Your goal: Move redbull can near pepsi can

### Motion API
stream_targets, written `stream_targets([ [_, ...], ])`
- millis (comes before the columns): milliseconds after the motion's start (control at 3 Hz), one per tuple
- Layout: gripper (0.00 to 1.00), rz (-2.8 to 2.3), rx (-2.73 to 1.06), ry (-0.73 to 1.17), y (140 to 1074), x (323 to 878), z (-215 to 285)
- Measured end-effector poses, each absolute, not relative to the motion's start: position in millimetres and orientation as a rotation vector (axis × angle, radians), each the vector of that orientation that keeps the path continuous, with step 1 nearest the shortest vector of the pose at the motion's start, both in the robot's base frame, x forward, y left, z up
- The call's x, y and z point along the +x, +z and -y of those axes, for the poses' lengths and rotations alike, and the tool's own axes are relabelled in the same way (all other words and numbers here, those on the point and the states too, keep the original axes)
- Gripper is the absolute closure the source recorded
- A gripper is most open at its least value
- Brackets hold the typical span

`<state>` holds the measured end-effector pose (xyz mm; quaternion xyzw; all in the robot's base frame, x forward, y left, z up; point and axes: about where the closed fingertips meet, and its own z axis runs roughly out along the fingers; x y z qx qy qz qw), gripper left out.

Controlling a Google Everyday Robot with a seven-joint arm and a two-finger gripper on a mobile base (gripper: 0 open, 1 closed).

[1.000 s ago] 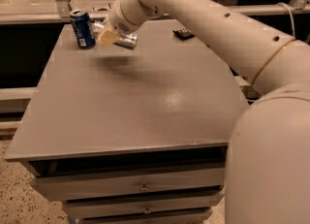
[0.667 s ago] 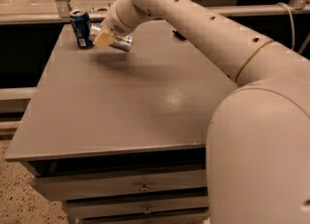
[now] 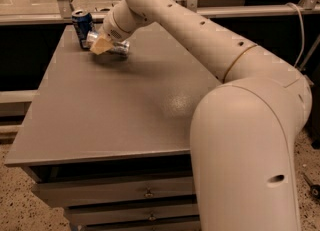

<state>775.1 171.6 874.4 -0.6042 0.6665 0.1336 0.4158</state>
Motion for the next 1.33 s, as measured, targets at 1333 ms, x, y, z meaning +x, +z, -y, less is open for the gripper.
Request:
stream_targets([
  [1333,0.00,-1.652,-1.532,0.389,873,766,-179],
])
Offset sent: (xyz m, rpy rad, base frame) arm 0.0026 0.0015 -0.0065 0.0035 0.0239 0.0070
